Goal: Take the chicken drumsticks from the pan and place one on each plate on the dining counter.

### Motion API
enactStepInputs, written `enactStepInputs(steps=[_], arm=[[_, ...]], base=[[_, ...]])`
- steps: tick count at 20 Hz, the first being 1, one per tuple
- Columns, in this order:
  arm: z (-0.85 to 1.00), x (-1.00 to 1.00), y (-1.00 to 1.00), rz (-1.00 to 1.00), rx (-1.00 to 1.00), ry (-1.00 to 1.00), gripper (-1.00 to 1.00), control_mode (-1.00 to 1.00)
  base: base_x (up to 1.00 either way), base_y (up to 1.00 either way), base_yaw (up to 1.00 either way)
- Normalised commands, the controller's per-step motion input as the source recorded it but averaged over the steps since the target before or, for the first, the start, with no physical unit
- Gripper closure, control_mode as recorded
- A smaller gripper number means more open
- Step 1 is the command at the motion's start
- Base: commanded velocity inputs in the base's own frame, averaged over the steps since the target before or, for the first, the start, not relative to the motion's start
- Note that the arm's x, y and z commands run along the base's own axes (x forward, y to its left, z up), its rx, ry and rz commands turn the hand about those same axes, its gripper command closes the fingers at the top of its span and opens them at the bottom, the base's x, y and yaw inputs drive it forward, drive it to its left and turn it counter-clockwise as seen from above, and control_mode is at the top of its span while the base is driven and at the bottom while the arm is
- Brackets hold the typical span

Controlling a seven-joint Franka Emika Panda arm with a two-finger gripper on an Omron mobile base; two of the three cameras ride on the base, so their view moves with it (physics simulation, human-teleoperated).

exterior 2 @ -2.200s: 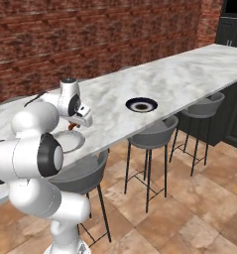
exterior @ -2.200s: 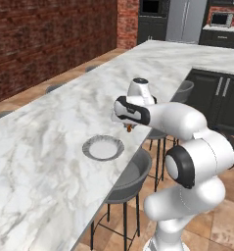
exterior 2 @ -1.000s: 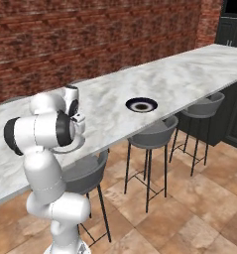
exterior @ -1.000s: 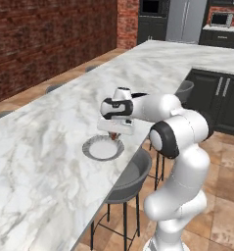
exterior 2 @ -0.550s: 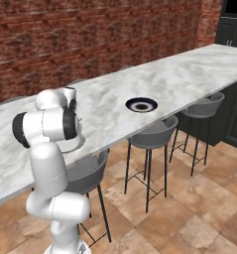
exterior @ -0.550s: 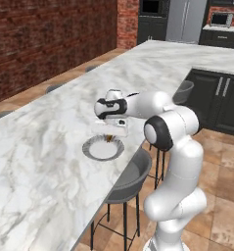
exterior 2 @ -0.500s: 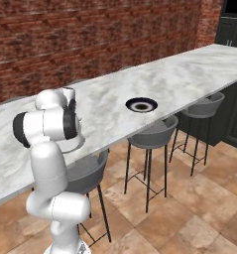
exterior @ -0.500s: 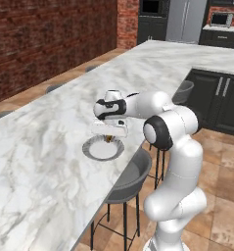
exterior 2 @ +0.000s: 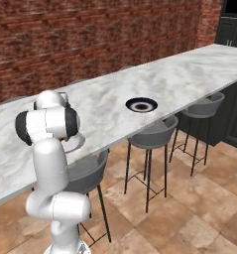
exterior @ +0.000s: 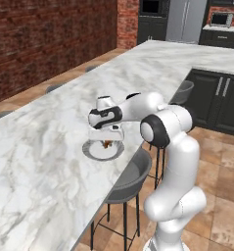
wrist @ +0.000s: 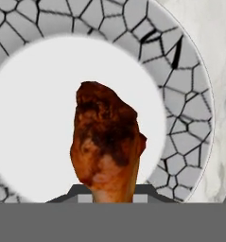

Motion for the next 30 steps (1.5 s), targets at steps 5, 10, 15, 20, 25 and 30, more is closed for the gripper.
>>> enactStepInputs(steps=[5,10,15,20,25,30], arm=[[-0.1,0.28,0.02,-0.05,0.0,0.0,1.0,-1.0],[-0.13,0.24,0.01,-0.04,0.0,0.0,1.0,-1.0],[-0.15,0.11,0.03,-0.03,0.0,0.0,1.0,-1.0],[-0.07,-0.02,0.05,-0.04,0.0,0.0,1.0,-1.0],[-0.07,-0.04,0.03,-0.08,0.0,0.0,1.0,-1.0],[-0.06,-0.05,0.0,-0.07,0.0,0.0,-1.0,-1.0]], base=[[0.0,0.0,0.0],[0.0,0.0,0.0],[0.0,0.0,0.0],[0.0,0.0,0.0],[0.0,0.0,0.0],[0.0,0.0,0.0]])
